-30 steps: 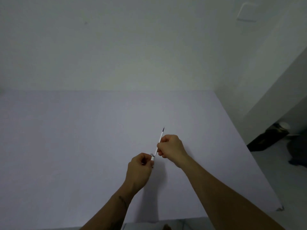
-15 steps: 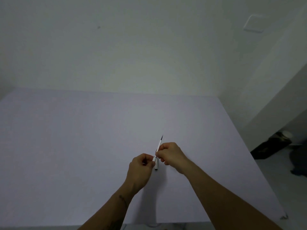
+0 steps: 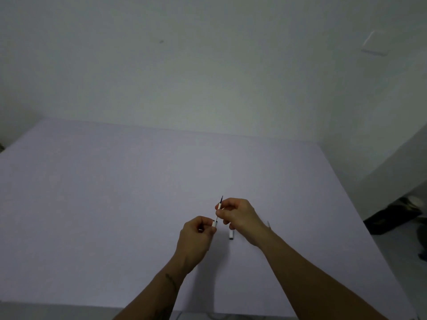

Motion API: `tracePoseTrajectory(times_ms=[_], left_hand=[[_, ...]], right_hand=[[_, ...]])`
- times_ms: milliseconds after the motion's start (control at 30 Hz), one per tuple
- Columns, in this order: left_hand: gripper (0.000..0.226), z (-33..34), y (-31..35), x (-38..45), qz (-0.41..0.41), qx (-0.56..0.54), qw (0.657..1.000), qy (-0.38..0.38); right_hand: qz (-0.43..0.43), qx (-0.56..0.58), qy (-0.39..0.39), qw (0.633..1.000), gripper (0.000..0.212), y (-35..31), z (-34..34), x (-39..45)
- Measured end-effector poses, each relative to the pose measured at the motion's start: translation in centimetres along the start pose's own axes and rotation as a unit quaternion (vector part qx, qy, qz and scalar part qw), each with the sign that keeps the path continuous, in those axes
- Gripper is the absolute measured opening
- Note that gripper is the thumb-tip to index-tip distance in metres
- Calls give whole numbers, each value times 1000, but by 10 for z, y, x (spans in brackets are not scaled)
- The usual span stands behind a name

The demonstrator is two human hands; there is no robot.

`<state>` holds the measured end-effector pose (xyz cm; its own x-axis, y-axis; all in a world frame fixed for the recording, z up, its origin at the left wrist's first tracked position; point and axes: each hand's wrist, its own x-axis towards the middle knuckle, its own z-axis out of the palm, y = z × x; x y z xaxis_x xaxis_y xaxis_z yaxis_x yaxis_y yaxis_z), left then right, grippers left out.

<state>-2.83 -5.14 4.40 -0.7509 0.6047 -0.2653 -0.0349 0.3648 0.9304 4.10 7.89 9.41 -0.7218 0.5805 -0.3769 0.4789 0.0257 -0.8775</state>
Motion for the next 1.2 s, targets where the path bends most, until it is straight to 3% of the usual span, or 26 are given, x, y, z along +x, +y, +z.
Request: tracePoseTrajectory(times_ms=[100, 267, 367, 467, 667, 833, 1100, 1200], left_hand=[[9, -12, -4, -1, -7, -4, 1000, 8], [9, -35, -13, -1, -15, -14, 999, 26], [9, -51, -23, -2, -25, -13, 999, 40], [8, -67, -35, -4, -37, -15, 998, 55], [8, -97, -52, -4, -59, -26, 996, 67], [6, -108, -63, -4, -72, -9, 995, 66], [7, -111, -67, -7, -80, -5, 996, 43], [7, -109, -66, -8, -76, -1, 996, 40]], right_hand=[[-9, 5, 4, 1000, 6, -6, 11, 3], [-6, -59, -51, 997, 5, -9, 39, 9], [6, -49, -72, 996, 10, -7, 54, 15], [26, -60, -40, 997, 22, 6, 65, 29], [49, -311, 62, 947, 26, 46, 73, 52], [35, -399, 67, 914, 23, 57, 83, 61], [44, -389, 87, 916, 21, 56, 91, 61], [37, -275, 84, 957, 23, 41, 93, 57]])
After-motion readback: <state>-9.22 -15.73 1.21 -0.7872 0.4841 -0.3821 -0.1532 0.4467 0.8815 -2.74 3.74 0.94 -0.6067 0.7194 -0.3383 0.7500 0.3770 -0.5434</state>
